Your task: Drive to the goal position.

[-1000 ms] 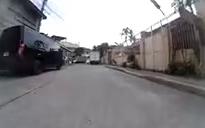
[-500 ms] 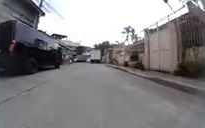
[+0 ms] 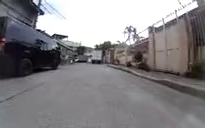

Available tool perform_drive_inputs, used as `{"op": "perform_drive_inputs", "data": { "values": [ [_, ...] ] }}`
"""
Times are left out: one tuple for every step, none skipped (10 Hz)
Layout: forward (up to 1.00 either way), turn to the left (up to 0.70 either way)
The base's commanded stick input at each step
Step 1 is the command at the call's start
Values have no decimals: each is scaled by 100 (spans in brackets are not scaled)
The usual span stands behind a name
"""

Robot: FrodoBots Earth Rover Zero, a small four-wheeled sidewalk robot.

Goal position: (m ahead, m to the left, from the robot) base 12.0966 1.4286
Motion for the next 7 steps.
{"op": "perform_drive_inputs", "data": {
  "values": [
    [100,0],
    [100,0],
    [100,0],
    [100,0],
    [100,0],
    [100,0],
    [100,0]
  ]
}}
